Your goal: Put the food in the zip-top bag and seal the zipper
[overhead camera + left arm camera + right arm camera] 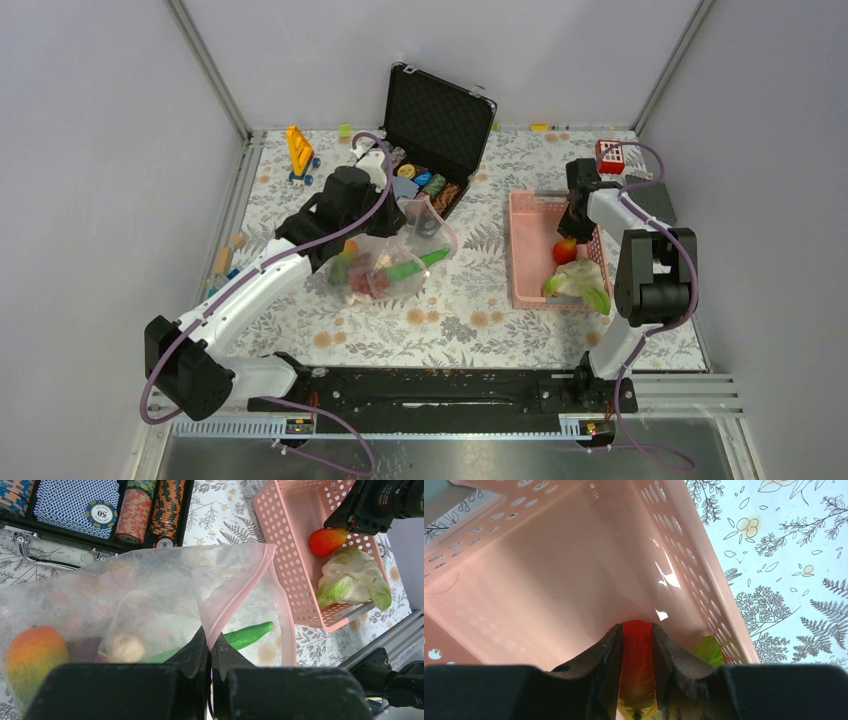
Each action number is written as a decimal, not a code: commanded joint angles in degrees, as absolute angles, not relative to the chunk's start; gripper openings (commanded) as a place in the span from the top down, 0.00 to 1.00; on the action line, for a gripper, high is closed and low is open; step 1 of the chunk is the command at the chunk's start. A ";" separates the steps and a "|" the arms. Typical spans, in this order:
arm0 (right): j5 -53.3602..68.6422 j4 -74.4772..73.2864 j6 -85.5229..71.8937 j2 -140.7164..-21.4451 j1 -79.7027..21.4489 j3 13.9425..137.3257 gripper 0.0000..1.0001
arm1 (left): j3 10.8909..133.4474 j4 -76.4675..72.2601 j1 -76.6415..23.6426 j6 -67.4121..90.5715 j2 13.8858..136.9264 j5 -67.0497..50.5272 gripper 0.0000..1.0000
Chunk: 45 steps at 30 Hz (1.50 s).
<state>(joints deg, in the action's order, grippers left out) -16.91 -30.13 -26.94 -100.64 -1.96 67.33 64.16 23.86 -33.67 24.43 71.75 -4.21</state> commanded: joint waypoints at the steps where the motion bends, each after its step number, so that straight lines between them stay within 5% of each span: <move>1: -16.72 -30.29 -26.65 -96.89 -1.81 67.90 0.68 | 65.47 20.13 -33.34 24.61 69.61 -5.33 1.00; 10: -18.02 -29.98 -25.89 -84.13 -1.80 65.36 0.77 | 65.60 20.13 -33.32 24.96 70.03 -5.31 1.00; 26: -12.22 -29.90 -24.40 -93.51 -1.77 65.30 0.61 | 65.38 20.57 -33.35 24.88 69.85 -4.56 1.00; 40: -14.77 -31.62 -25.42 -91.88 -1.84 63.35 0.99 | 65.64 20.62 -33.34 25.13 70.66 -4.83 1.00; 43: -14.71 -31.72 -25.06 -91.06 -1.77 62.90 0.92 | 65.67 20.65 -33.32 25.22 70.69 -4.77 1.00; 45: -14.58 -31.65 -24.69 -90.23 -1.76 62.67 0.78 | 65.69 20.69 -33.32 25.22 70.62 -4.76 1.00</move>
